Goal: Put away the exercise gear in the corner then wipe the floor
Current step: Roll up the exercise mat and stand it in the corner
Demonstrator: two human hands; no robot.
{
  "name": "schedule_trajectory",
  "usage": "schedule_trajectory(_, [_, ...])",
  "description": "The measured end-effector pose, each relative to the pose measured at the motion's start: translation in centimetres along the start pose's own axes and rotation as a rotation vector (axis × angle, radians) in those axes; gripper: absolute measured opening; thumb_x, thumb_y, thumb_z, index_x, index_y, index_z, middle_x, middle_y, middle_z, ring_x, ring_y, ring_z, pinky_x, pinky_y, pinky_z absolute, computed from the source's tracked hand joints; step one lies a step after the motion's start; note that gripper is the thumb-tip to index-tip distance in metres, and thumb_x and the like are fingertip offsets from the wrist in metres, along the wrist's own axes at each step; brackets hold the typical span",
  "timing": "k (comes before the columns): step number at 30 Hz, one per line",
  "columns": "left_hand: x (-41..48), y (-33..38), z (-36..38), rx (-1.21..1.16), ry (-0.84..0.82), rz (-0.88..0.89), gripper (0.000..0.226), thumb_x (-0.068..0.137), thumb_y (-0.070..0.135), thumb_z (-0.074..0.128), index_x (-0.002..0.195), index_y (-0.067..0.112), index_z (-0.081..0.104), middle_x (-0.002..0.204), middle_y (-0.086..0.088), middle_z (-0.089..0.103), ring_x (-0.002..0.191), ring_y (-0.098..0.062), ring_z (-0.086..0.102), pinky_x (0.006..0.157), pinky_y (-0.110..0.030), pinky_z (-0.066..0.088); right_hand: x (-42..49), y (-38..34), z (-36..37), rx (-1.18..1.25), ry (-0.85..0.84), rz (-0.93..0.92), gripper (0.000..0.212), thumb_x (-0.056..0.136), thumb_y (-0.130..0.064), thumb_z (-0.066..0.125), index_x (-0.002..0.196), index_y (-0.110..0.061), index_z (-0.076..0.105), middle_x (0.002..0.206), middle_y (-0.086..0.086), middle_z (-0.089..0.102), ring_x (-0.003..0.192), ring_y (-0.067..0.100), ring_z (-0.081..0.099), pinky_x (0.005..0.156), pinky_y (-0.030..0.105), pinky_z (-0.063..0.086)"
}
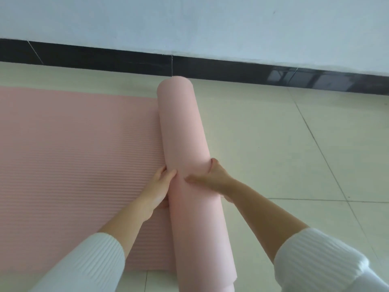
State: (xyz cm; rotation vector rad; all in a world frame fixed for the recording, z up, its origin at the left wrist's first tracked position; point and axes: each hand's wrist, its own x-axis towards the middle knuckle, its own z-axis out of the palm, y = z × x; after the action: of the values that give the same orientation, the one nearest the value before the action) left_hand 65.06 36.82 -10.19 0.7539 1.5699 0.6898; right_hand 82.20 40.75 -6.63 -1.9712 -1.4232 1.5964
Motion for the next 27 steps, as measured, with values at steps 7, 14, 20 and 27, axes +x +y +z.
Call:
schedule_trajectory(7, [-2.6, 2.8, 5.4, 0.009, -0.114, -0.006, 0.049, 0.09, 0.04, 0.06, 0.135, 0.038, 0.041, 0.106, 0.002, 0.069, 0.086, -0.021, 0.071, 0.074, -0.035, 0.058, -2.2, 2.0, -7.1, 0.131, -0.061, 0.036, 0.082, 0.064, -0.03, 0.084, 0.131, -0.022, 0.037, 0.114, 0.0, 0.06, 0.095, 0.02, 0.066, 0.078, 0.039, 0.058])
schedule_trajectory(14, [-4.9, 3.8, 16.8, 0.116, -0.31, -0.055, 0.042, 0.095, 0.039, 0.051, 0.133, 0.049, 0.037, 0.106, 0.01, 0.067, 0.083, -0.013, 0.067, 0.07, -0.029, 0.053, -4.6, 8.2, -16.8, 0.051, -0.03, 0.119, 0.093, 0.055, -0.036, 0.083, 0.134, -0.029, 0.034, 0.116, -0.002, 0.062, 0.097, 0.022, 0.067, 0.085, 0.044, 0.056])
schedule_trajectory(20, [-2.3, 5.2, 22.6, 0.314, -0.242, -0.098, 0.048, 0.094, 0.05, 0.046, 0.136, 0.026, 0.044, 0.133, 0.0, 0.051, 0.113, -0.025, 0.055, 0.087, -0.039, 0.048, -5.4, 14.6, -20.8, 0.091, 0.06, 0.094, 0.112, 0.053, -0.041, 0.08, 0.147, -0.033, 0.021, 0.125, -0.002, 0.055, 0.103, 0.022, 0.062, 0.089, 0.039, 0.053])
schedule_trajectory(27, [0.3, 3.4, 26.2, -0.157, -0.157, -0.147, 0.069, 0.066, 0.069, 0.066, 0.119, 0.026, 0.06, 0.111, 0.0, 0.071, 0.098, -0.02, 0.068, 0.079, -0.038, 0.056, -4.7, 17.6, -20.7, 0.205, 0.174, -0.043, 0.09, 0.063, -0.045, 0.075, 0.137, -0.058, 0.025, 0.125, 0.001, 0.046, 0.106, 0.021, 0.056, 0.088, 0.036, 0.051])
